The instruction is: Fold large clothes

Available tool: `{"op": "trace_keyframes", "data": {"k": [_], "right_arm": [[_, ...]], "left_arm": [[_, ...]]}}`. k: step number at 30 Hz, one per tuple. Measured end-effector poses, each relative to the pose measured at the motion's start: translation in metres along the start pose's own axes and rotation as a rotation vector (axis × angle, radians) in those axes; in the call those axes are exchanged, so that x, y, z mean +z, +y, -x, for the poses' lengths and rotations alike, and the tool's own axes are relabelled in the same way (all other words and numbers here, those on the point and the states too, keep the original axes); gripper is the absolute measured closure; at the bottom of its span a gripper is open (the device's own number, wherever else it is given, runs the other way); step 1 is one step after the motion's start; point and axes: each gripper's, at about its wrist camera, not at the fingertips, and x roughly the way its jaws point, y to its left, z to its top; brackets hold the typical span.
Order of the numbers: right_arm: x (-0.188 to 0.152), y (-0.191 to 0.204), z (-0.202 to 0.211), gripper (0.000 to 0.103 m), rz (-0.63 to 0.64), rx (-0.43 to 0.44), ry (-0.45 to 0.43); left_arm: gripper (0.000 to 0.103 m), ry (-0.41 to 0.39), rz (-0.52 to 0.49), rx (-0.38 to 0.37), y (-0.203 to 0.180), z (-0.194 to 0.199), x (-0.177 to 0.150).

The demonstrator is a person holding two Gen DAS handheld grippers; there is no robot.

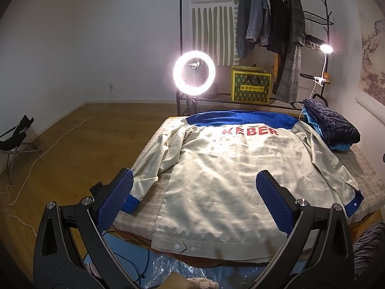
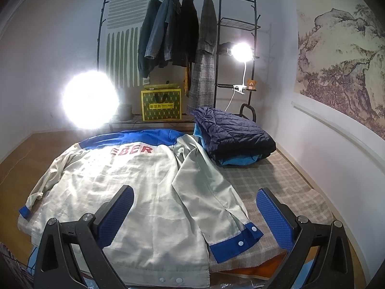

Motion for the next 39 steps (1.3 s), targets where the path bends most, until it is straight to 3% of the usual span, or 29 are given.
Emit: {"op": "trace_keyframes", "data": {"k": [39], "right_arm": [[0.001, 0.006, 0.004, 0.000, 0.005, 0.018, -0.011]], "left_arm": [[0.000, 0.025, -0.004, 0.018, 0.008, -0.006, -0.012]]}}
